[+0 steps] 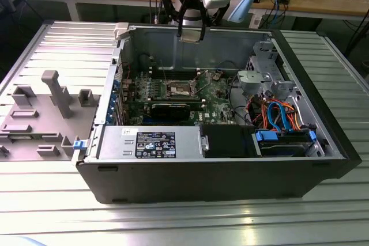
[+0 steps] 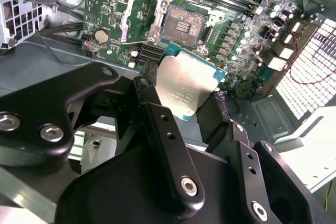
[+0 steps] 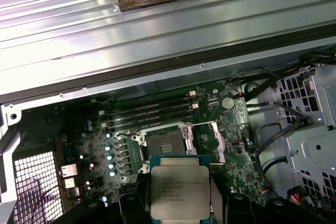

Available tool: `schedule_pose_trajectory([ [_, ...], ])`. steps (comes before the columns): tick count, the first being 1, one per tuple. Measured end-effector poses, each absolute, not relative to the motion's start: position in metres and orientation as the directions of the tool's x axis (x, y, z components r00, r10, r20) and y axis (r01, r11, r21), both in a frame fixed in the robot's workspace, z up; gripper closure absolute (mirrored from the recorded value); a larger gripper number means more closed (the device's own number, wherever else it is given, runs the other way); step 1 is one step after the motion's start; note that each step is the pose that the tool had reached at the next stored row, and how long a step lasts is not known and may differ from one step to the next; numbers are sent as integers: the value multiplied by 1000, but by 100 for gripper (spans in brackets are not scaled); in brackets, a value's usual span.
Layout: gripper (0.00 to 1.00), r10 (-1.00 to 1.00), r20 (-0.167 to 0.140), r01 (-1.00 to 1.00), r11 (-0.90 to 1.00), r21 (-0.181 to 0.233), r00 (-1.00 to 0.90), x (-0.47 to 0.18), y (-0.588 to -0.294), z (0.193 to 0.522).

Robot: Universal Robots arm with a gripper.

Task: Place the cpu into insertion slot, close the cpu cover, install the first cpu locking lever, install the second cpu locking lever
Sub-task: 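Place the cpu into insertion slot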

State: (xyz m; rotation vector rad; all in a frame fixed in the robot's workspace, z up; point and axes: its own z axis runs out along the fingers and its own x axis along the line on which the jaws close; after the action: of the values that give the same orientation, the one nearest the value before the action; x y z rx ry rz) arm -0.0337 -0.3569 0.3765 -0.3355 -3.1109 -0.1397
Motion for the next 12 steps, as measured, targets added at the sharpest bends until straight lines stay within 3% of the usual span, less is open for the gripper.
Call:
schedule_pose_trajectory([
  [12, 46, 227, 19, 228, 970, 87, -974, -34, -357, 377],
])
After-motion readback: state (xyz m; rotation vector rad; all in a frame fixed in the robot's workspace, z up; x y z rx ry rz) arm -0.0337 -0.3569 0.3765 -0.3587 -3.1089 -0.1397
